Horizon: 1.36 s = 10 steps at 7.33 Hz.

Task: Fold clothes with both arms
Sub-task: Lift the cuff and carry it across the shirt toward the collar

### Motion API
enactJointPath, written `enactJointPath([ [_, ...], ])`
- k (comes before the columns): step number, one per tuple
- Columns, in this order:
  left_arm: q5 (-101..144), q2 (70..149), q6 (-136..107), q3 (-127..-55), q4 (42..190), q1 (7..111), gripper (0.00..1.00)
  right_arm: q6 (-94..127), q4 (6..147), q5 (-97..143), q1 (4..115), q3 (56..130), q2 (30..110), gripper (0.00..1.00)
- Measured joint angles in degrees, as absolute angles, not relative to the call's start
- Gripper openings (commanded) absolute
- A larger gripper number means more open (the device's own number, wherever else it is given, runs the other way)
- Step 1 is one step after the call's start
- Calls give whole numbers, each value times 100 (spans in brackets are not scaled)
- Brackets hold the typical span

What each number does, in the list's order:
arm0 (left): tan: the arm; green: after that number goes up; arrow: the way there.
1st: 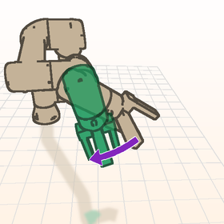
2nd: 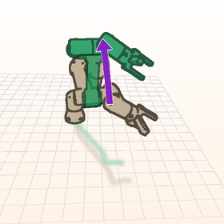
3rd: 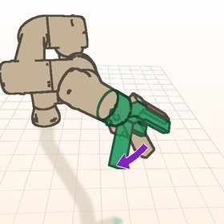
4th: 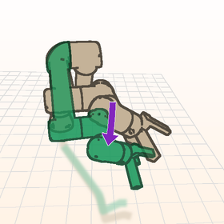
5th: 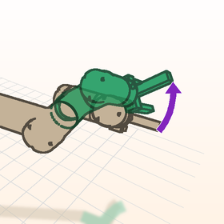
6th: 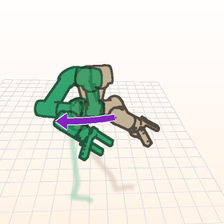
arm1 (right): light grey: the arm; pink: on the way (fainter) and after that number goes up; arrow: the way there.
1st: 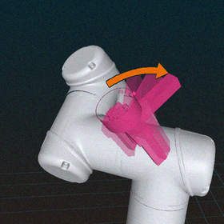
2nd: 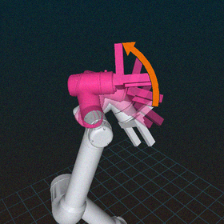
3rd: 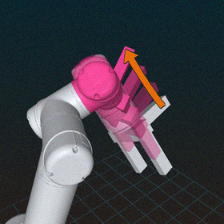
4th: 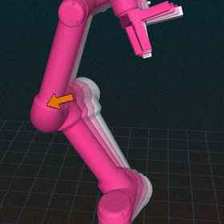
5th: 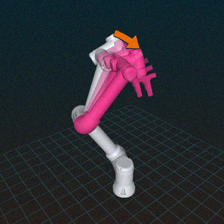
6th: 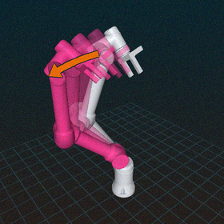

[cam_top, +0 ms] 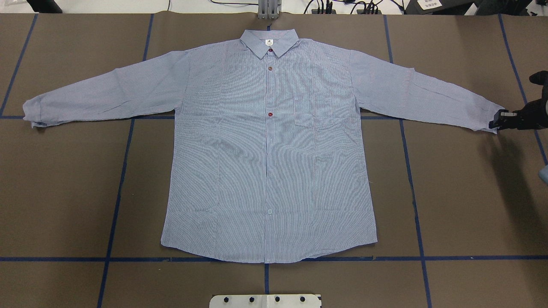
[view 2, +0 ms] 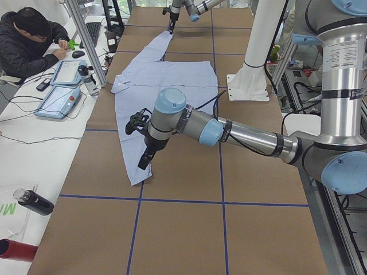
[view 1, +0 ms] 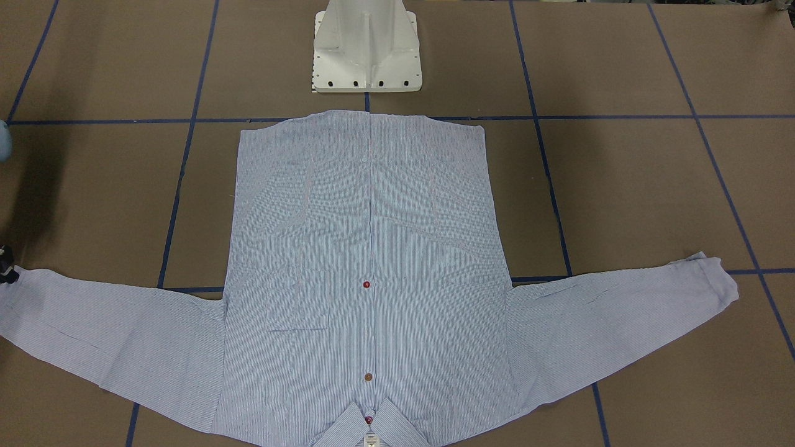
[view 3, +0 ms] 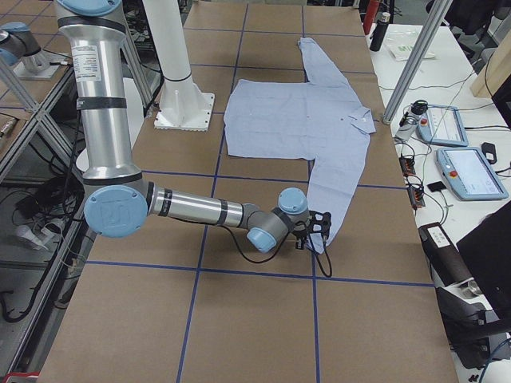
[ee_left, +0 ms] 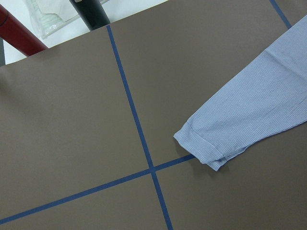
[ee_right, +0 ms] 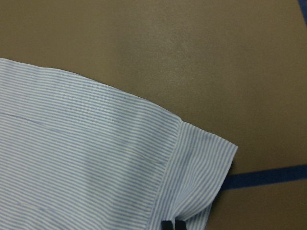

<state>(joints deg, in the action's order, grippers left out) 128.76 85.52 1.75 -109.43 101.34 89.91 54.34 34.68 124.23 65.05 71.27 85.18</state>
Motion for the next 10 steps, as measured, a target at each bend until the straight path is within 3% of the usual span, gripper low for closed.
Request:
enactJointPath([
  [3,12876,8552,176,-10940,10134,8991,100,5446,3631,12604,6530,7538,8481,0],
  [5,12876,8552,172,-10948,10134,8991,100,5449,4638,12715,6594,8452,8336,0],
  [7,12876,8552,173,-10945,10134,8991,100,5468,6559,12683,6585,9499,7609,0],
  [10,12876,8559,167,-10940,10134,8991,100,5560,8048,12088,5972,9763,6047,0],
])
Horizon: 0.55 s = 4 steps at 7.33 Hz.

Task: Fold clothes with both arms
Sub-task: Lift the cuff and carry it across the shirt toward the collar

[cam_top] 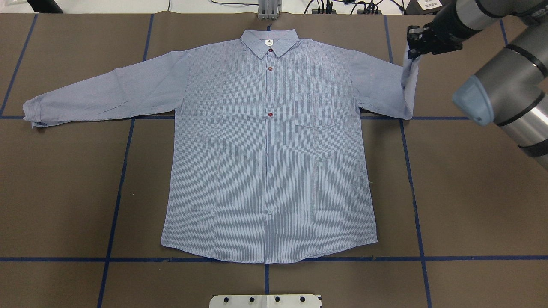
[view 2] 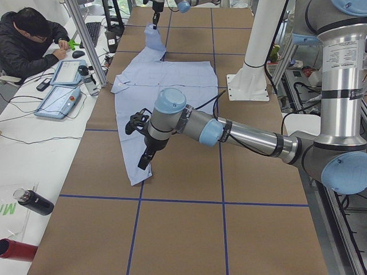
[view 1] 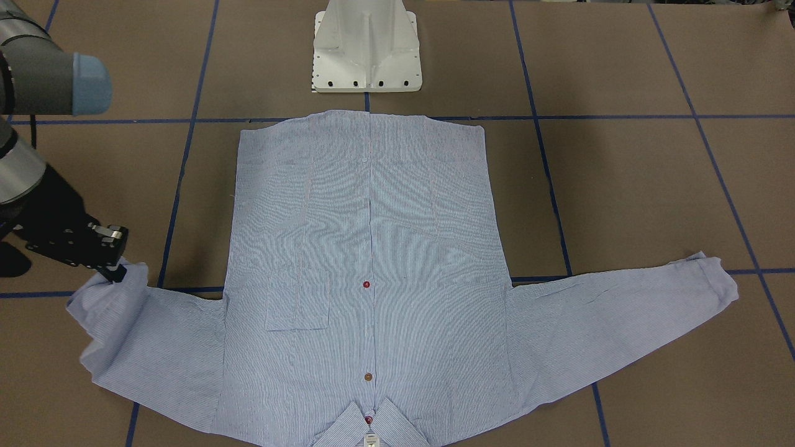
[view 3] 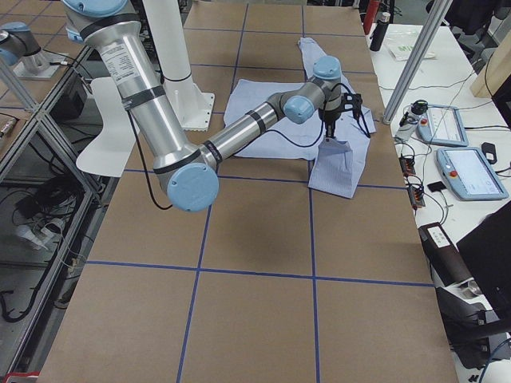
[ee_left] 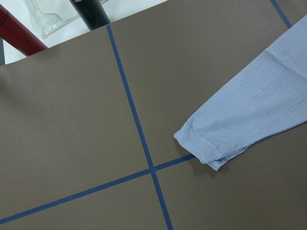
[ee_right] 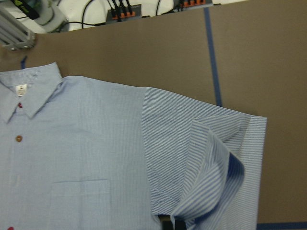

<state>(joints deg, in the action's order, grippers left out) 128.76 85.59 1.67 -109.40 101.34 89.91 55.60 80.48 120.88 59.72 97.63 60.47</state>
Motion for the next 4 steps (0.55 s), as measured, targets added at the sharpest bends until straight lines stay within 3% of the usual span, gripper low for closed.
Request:
enactJointPath([
  [4,12876,8561,167,-10937,10134,8991,100,6498,8163,10562,5020,8763,4097,0],
])
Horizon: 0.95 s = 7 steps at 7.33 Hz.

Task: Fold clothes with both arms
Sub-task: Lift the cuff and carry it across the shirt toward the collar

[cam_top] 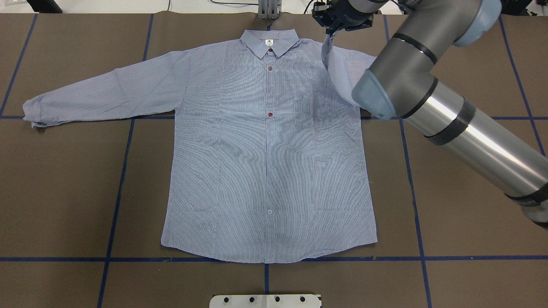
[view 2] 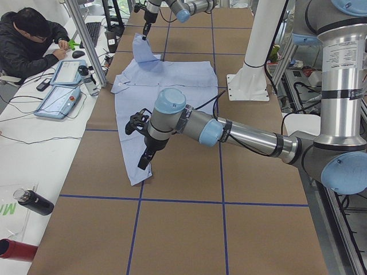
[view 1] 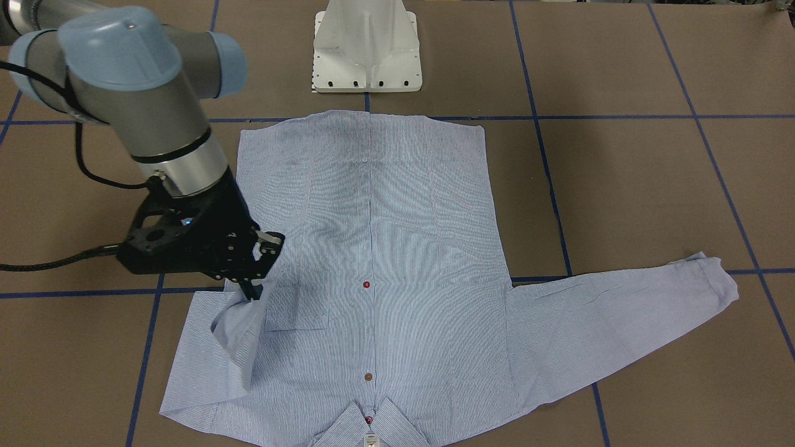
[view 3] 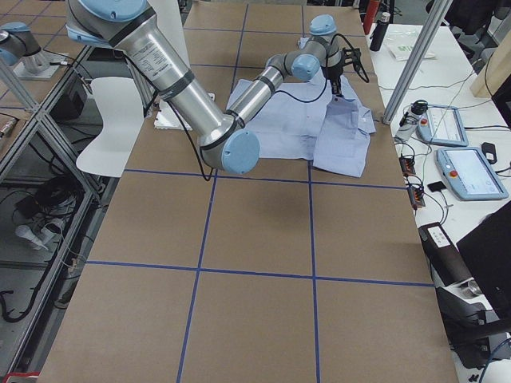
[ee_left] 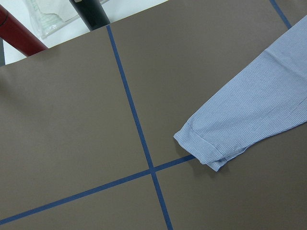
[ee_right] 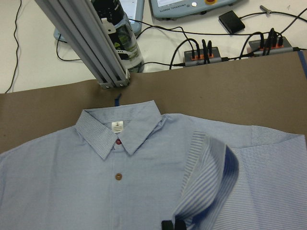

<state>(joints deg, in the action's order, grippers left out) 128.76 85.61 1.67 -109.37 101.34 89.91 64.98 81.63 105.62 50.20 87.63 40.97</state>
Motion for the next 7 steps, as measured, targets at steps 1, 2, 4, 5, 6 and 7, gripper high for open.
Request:
enactJointPath([
  [1,12876,8560,167,-10935,10134,8991,100,6692,8162,10191,4826,8421,3661,0],
  [2,12876,8560,167,-10931,10132,8991,100,6841,8157,9768,4616,8168,3345,0],
  [4,12885,8561,167,-10923,10124,8991,100,7244,8141,8941,4130,7633,2869,0],
  [5,12911,8560,167,-10914,10120,8991,100,7448,8135,8574,3870,7267,2608,0],
  [6,12937,8560,167,-10905,10117,8991,100,7594,8129,8250,3643,6971,2436,0],
  [7,12948,8561,167,-10902,10117,8991,100,7695,8125,8040,3469,6659,2265,94],
])
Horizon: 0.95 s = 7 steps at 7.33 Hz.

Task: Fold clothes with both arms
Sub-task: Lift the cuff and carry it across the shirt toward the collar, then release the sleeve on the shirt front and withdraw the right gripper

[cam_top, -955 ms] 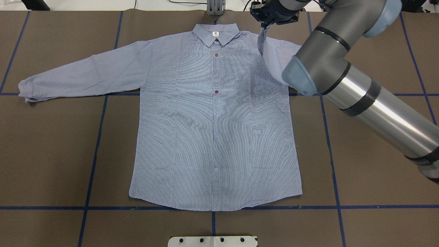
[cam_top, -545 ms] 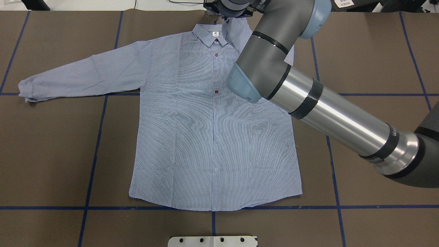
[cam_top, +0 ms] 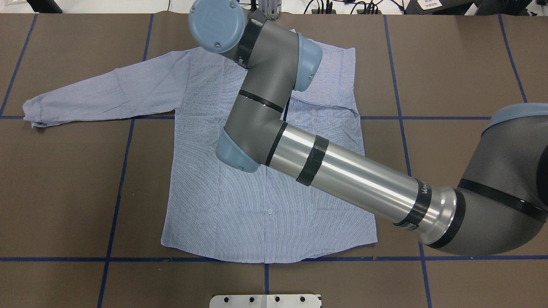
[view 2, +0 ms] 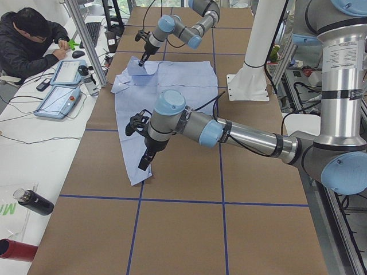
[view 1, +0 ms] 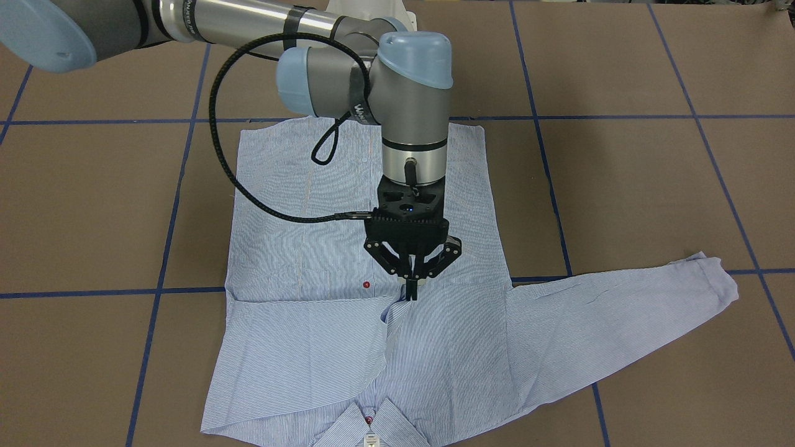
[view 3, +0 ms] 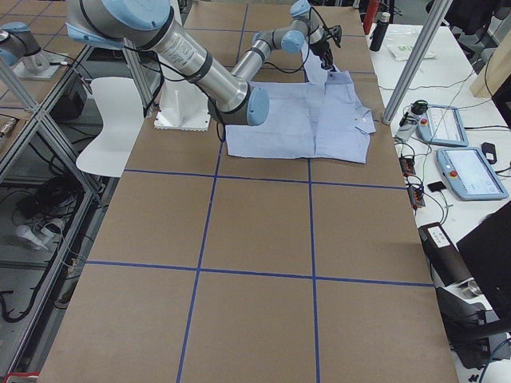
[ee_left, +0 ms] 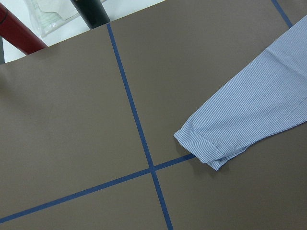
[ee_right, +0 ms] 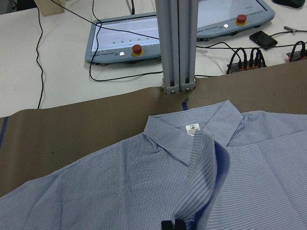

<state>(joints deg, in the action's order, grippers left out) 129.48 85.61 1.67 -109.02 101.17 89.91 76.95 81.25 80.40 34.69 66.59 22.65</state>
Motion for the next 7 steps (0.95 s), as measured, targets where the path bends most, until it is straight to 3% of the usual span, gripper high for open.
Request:
enactJointPath([
  [1,12953,8559,167,-10900,10116,8991,100,7800,8123,7925,3333,6283,2048,100],
  [4,12990,8552,167,-10892,10114,8991,100,8008,8106,7741,3168,5480,1393,100],
  [7,13469,8555,176,-10758,10326,8991,100,7961,8253,8564,3368,5564,1245,100],
])
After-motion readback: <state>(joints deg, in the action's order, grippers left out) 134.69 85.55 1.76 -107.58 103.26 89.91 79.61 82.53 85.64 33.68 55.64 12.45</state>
